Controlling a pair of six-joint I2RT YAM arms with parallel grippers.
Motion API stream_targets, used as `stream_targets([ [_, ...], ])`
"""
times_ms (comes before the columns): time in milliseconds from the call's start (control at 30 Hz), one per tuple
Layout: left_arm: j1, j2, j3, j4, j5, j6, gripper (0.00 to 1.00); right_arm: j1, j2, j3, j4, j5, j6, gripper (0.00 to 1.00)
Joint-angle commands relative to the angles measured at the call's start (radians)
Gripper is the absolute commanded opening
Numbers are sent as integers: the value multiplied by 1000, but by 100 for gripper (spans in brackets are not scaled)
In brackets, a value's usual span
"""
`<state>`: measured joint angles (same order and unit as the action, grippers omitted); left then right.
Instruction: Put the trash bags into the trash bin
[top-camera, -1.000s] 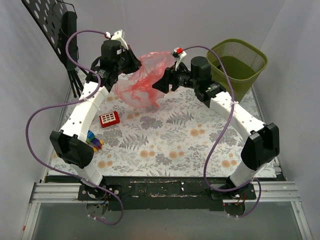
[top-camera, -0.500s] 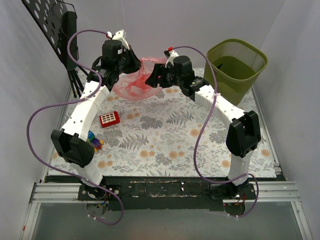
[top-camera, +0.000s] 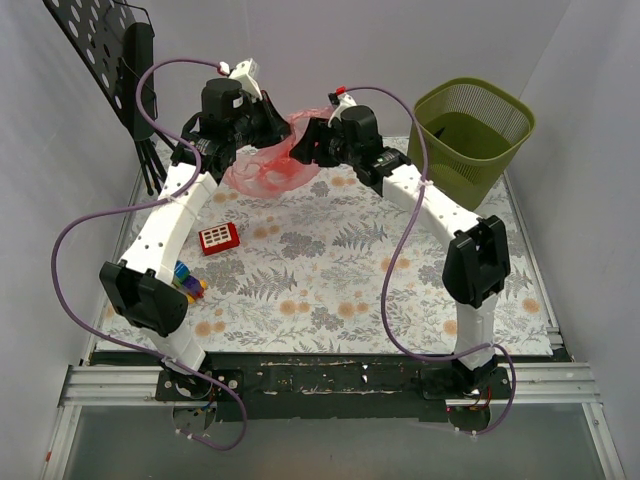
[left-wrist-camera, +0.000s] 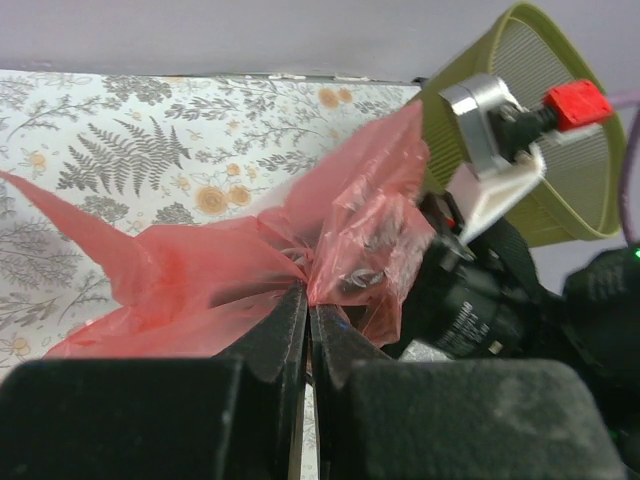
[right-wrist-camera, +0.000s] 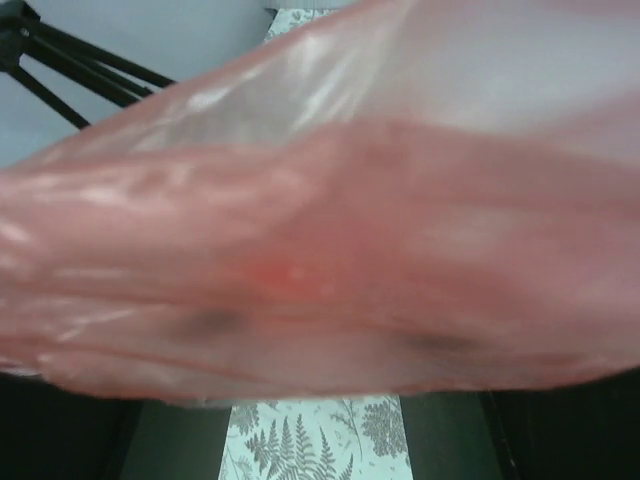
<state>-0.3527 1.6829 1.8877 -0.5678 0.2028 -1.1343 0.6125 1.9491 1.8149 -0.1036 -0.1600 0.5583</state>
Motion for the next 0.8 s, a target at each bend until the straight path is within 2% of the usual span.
stream_targets([
  [0, 3, -71, 25, 9, 75, 4, 0, -5, 59, 92, 22, 69, 34, 63],
  [167, 1, -86, 13, 2, 75, 21, 0, -8, 89, 115, 35, 83, 9, 49],
  [300, 6, -89, -12, 2, 55, 33, 0, -25, 64, 72, 44, 74, -64, 29],
  [433, 20, -103, -85, -15, -52, 100, 0, -88, -53, -72, 79, -44, -193, 1],
  [533, 47, -135, -204, -11, -112, 145, 0, -152, -195, -254, 93, -159, -296, 1],
  [667, 96, -184, -402, 40, -115, 180, 0, -244, -382, -469, 113, -300, -438, 1],
  [767, 110, -221, -504, 95, -103, 189, 0, -302, -492, -580, 105, -467, -553, 1],
])
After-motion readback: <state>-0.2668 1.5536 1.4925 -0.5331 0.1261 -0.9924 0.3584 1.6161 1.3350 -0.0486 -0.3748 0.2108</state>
